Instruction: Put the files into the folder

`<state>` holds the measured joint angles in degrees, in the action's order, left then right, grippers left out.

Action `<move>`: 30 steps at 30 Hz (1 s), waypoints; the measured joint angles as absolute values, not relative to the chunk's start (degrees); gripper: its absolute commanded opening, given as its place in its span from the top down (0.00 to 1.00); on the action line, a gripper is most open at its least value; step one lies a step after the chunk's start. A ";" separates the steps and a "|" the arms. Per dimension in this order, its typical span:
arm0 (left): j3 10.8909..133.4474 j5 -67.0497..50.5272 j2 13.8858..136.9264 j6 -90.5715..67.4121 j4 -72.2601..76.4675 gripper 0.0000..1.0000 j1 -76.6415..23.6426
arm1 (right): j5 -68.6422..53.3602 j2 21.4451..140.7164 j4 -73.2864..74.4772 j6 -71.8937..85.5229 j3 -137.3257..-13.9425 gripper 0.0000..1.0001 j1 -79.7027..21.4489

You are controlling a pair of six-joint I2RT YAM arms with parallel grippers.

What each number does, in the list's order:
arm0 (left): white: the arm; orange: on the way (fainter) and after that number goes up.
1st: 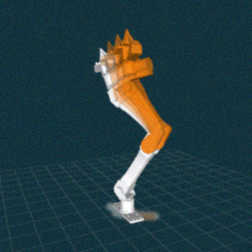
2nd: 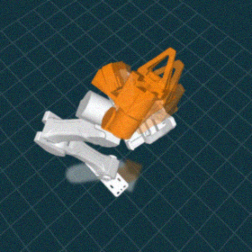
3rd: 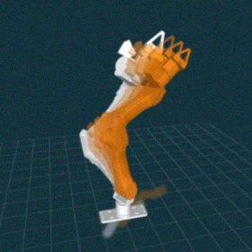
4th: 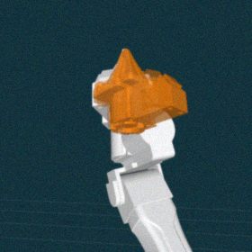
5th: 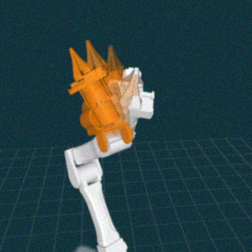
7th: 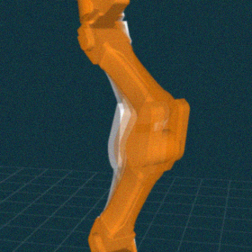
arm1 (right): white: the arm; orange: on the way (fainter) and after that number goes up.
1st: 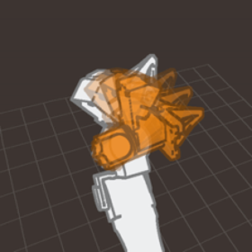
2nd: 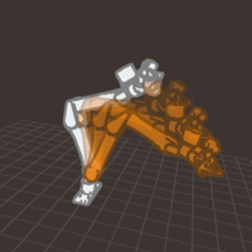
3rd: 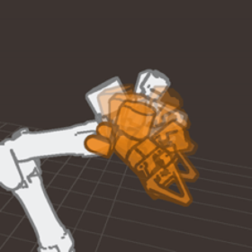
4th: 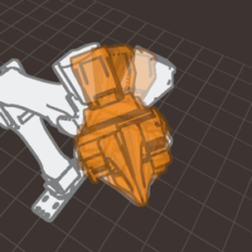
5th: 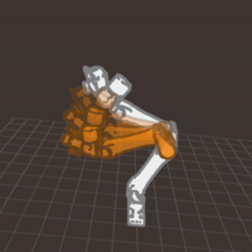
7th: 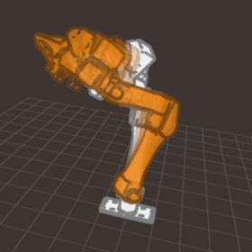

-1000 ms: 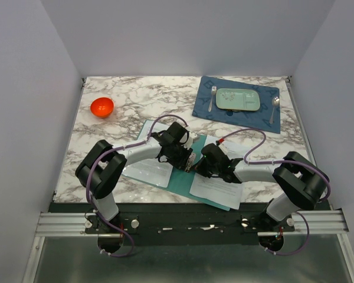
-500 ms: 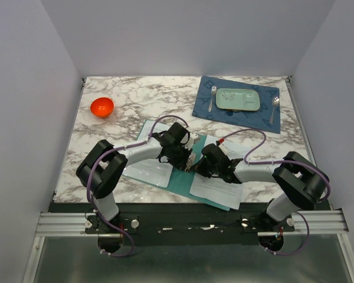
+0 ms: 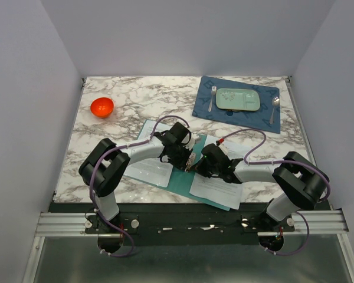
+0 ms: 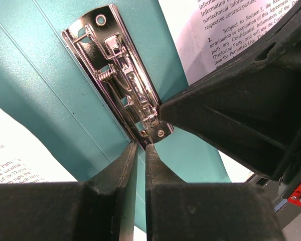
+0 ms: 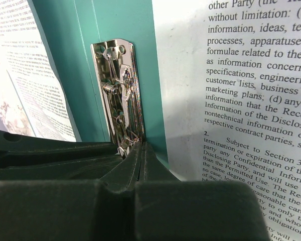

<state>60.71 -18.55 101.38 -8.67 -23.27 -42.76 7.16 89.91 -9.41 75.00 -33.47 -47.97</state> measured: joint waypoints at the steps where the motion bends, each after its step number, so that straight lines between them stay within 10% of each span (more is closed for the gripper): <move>1: 60.73 -18.57 101.38 -8.69 -23.29 0.84 -42.76 | 7.16 89.95 -9.41 75.00 -33.47 1.00 -47.97; 8: 60.73 -18.72 101.75 -8.54 -22.83 0.64 -42.96 | 7.05 89.95 -9.45 75.00 -33.47 1.00 -47.90; 30: 61.19 -18.87 100.14 -6.87 -24.56 0.59 -41.06 | 6.74 90.11 -12.73 76.03 -31.86 1.00 -47.88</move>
